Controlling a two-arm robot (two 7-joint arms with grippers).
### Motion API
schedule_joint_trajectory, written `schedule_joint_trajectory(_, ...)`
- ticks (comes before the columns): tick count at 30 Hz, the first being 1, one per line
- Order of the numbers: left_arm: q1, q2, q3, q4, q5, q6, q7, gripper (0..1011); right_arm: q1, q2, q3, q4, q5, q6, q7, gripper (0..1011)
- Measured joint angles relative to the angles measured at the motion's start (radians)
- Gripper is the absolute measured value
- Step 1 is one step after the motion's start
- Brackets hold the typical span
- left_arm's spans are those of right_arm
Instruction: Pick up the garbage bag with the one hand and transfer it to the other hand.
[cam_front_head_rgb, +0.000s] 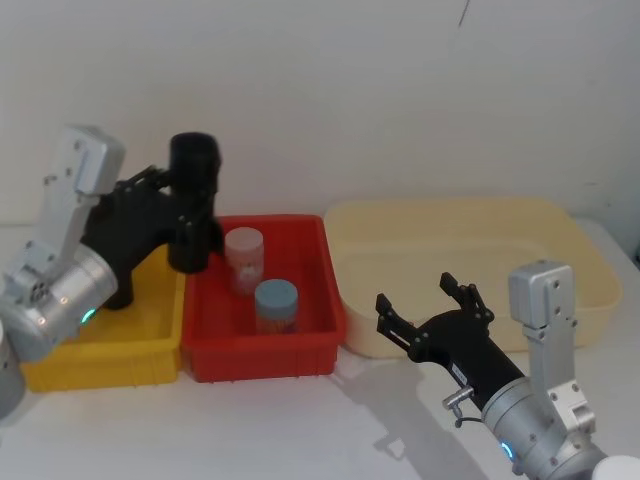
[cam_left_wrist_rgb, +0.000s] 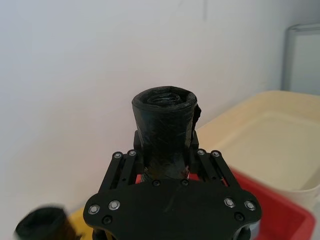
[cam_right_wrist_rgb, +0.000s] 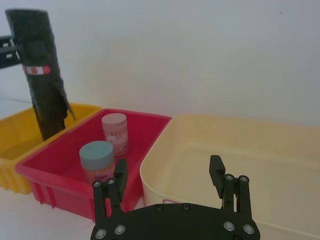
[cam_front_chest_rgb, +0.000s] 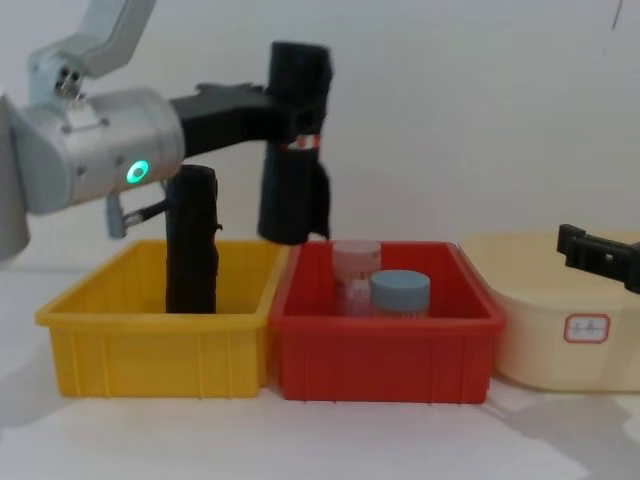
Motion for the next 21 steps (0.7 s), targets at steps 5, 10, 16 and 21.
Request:
schedule_joint_trajectory(5, -0.038, -0.01, 0.027, -0.004, -0.004, 0.013, -0.049, 448, 0.0, 0.0, 0.0, 0.0, 0.0, 0.0, 0.0, 1001)
schedule_joint_trajectory(10, -0.072, -0.03, 0.054, 0.013, -0.015, 0.018, -0.095, 448, 0.0, 0.0, 0.0, 0.0, 0.0, 0.0, 0.0, 1000)
schedule_joint_trajectory(16, -0.121, -0.072, 0.093, 0.072, -0.037, 0.019, -0.155, 448, 0.0, 0.0, 0.0, 0.0, 0.0, 0.0, 0.0, 1001)
schedule_joint_trajectory(21, -0.159, -0.115, 0.121, 0.142, -0.058, 0.012, -0.203, 448, 0.0, 0.0, 0.0, 0.0, 0.0, 0.0, 0.0, 1001)
